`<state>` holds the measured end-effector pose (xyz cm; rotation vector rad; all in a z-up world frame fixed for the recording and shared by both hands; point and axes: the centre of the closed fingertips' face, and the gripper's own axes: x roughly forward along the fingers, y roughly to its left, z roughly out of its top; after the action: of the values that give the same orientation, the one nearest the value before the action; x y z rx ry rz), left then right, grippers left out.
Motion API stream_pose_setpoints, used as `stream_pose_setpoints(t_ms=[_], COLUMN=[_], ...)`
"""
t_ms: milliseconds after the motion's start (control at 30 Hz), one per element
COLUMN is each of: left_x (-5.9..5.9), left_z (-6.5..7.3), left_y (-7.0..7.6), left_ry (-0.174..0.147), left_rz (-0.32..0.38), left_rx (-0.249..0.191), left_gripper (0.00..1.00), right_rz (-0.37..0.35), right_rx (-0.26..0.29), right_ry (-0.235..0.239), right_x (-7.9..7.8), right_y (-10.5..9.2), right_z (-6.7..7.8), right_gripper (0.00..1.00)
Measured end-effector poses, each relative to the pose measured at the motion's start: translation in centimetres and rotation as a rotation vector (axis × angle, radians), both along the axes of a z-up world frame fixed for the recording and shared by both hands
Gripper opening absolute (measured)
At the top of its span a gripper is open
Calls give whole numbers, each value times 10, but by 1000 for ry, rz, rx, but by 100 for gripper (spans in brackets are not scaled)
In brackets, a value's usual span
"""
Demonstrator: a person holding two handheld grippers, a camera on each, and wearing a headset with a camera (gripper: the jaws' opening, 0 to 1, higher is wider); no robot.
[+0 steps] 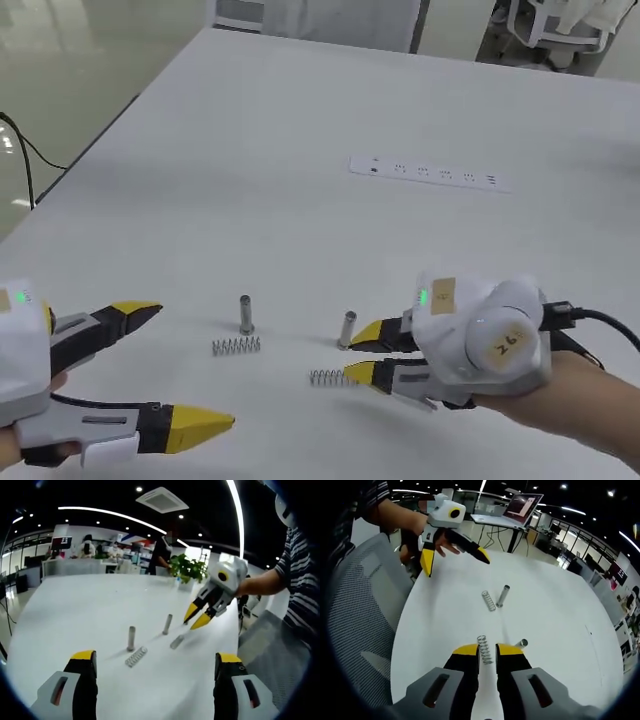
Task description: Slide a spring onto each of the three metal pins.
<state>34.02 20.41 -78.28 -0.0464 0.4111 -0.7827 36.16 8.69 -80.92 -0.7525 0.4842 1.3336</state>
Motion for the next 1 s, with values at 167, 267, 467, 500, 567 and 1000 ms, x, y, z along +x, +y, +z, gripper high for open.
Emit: stream_pose_setpoints(t_ms=[167, 267, 467, 500, 567, 1000], left_x=[0, -1, -3, -3, -3, -5], left_z=[-1, 0, -1, -2, -2, -4], left_y=[2, 3, 5, 5, 5, 4], left_ry=[2, 4, 8, 9, 10, 16], left_rz=[4, 9, 9, 9, 10, 10], left_rx=[1, -4, 2, 2, 5, 1], left_gripper=[95, 95, 95, 95, 95, 95], right_rz=[24, 18, 18, 15, 16, 38], right_rx=[-33, -44, -78, -81, -91, -130], right_ry=[8, 24, 34, 39, 42, 42], right_x=[-1, 0, 3, 4, 4, 5], right_y=[5, 7, 5, 4, 3, -1], right_z=[-14, -23, -36, -38, -40, -48], right_gripper=[10, 10, 10, 10, 11, 9])
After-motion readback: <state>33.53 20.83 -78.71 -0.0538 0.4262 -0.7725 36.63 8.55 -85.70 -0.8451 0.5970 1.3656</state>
